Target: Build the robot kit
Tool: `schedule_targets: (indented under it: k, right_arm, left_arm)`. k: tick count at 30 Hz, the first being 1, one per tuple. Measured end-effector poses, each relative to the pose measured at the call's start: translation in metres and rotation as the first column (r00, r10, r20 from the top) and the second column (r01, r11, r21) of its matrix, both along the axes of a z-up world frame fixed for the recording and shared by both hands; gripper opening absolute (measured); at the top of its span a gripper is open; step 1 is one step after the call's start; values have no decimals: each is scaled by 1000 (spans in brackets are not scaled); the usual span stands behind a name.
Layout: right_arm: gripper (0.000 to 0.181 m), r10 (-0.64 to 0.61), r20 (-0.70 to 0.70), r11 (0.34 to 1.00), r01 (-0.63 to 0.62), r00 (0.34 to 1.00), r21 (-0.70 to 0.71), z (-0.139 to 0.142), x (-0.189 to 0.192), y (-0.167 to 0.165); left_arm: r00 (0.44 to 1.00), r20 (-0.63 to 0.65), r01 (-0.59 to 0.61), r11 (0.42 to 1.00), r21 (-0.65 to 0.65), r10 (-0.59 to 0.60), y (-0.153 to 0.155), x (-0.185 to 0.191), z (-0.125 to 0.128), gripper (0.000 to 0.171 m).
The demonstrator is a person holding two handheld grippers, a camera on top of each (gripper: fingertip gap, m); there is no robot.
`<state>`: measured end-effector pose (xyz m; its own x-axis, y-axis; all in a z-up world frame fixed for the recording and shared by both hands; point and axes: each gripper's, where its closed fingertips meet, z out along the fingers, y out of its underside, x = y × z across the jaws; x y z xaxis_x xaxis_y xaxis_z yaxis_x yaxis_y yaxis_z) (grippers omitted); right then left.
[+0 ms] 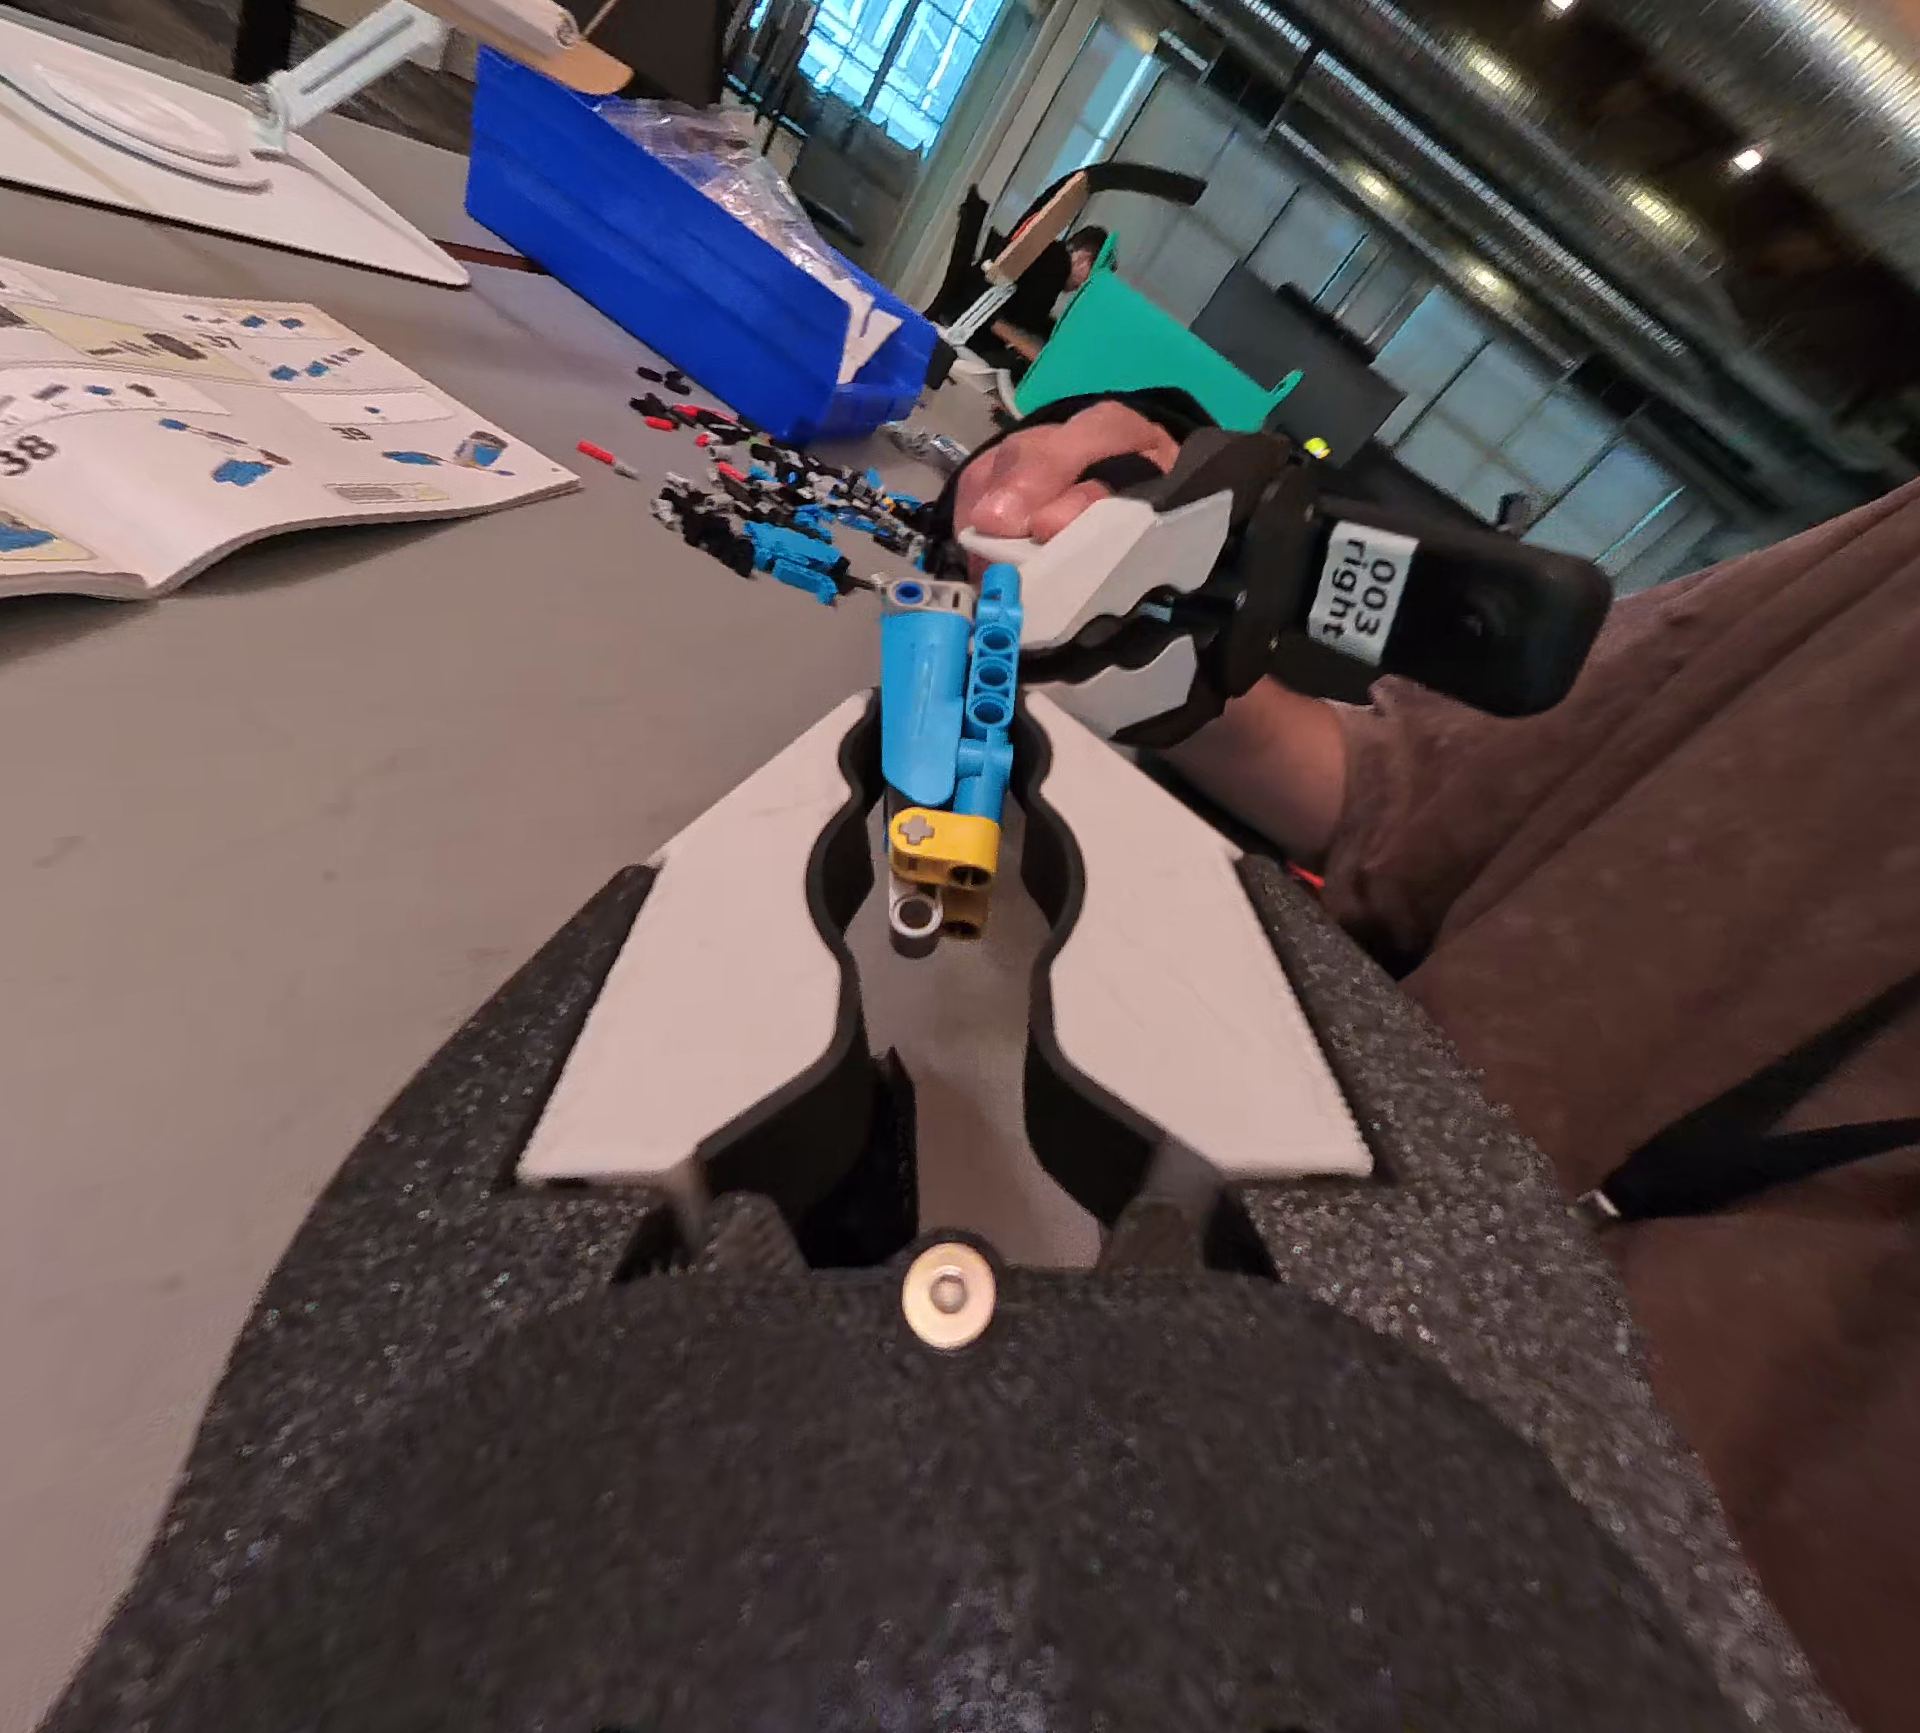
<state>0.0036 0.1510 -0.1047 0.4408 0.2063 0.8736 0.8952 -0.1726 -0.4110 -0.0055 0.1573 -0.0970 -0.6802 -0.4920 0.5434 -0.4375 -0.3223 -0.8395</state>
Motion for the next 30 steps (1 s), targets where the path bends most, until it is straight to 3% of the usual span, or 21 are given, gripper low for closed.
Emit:
schedule_targets:
  k: [3,5,8,11,13,17,21,25,27,30]
  right_arm:
    - [2,-7,56,1000,7,998,-5,-4,-3,2]
    - [3,10,18,1000,-9,1000,-22,-8,-6,3]
    - [3,-19,-127,975,-10,992,-224,-49,1,-1]
    - [3,-65,-173,951,8,983,-309,-73,11,-4]
    - [3,-97,-340,918,-47,935,-394,-86,3,-10]
    - [3,-151,-641,840,-245,752,-485,-90,-22,-23]
    - [5,-231,-729,730,-380,645,-568,-103,-43,-39]
    - [18,-256,-800,733,-430,543,-526,-90,-42,-40]
    - [18,-263,-814,777,-386,518,-497,-83,-29,-32]
    - [18,-284,-759,789,-307,585,-532,-90,-16,-31]
  left_arm:
    - [1000,-11,18,999,-28,-19,-1,-1,1,23]
    - [1000,-21,14,999,-47,-15,1,0,2,23]
    - [999,-22,-50,999,-16,49,10,7,-2,23]
    - [992,-17,-122,991,57,123,17,13,-9,23]
    - [989,-20,-144,987,78,146,19,16,-12,23]
    - [989,-26,-144,986,83,147,19,16,-14,23]
    - [990,-26,-136,985,104,140,16,15,-16,23]
    - [990,-29,-135,985,108,139,16,16,-17,23]
    - [989,-30,-138,985,104,141,16,16,-17,23]
    - [989,-30,-138,985,101,141,16,16,-17,23]
